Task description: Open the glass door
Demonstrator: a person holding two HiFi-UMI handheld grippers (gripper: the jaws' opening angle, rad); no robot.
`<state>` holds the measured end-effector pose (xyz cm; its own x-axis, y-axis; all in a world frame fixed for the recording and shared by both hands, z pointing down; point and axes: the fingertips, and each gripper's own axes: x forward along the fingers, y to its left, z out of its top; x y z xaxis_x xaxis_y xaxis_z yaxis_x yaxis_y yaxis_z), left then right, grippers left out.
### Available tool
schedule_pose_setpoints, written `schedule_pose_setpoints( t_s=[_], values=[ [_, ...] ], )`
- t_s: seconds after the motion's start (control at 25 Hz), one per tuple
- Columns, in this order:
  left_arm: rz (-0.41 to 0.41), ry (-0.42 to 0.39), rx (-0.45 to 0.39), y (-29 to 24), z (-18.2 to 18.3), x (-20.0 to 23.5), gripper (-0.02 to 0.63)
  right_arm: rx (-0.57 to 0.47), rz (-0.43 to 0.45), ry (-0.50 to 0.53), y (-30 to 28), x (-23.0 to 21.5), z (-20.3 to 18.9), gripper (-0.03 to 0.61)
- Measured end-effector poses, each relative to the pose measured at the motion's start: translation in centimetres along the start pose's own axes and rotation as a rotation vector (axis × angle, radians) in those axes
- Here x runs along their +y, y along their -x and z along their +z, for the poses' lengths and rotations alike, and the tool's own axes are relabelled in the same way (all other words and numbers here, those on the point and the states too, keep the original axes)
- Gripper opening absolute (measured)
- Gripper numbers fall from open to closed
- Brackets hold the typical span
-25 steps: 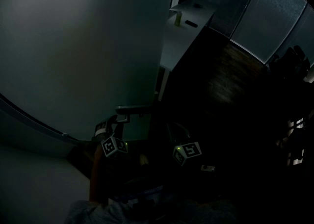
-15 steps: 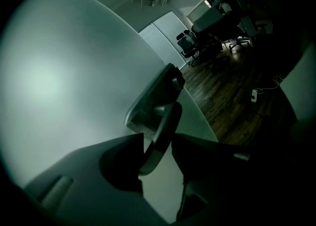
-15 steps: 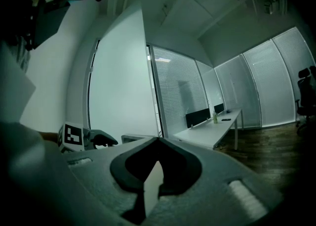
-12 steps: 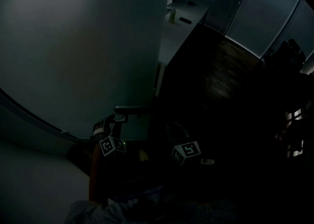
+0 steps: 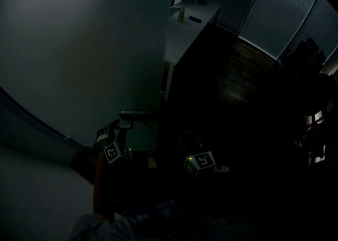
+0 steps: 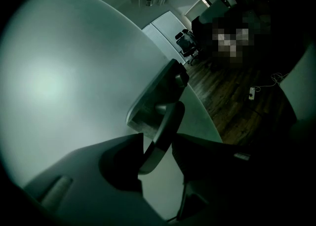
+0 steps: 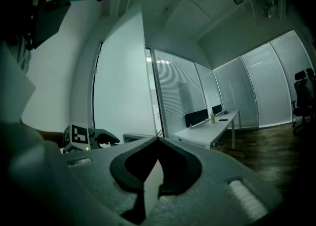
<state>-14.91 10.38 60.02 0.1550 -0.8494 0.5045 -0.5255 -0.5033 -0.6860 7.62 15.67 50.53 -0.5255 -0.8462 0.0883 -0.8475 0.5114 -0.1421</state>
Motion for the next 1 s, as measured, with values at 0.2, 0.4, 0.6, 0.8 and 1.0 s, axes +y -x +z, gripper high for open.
schedule_pose_setpoints(
  t_s=[0.2, 0.4, 0.6, 0.8, 1.0],
  values=[
    [0.004, -0.003, 0.014, 0.1, 0.0, 0.2, 0.187, 0.012, -0.002, -0.009, 1.2, 0.3, -0.2, 0.002],
    [0.003, -0.004, 0.018, 0.5, -0.4, 0.2, 0.189, 0.018, -0.003, -0.01, 2.2, 0.9, -0.7, 0.002],
    [-0.001, 0.002, 0.016, 2.0, -1.0, -0.7, 0.19, 0.013, -0.007, -0.007, 3.6, 1.8, -1.0, 0.002],
    [-0.014, 0.005, 0.017, 2.9, -1.4, -1.2, 0.192, 0.012, -0.011, -0.014, 4.2, 2.3, -1.1, 0.002],
    [-0.005, -0.008, 0.01, 4.0, -1.7, -1.9, 0.193, 0.008, -0.011, -0.011, 4.9, 2.3, -1.3, 0.002]
  ],
)
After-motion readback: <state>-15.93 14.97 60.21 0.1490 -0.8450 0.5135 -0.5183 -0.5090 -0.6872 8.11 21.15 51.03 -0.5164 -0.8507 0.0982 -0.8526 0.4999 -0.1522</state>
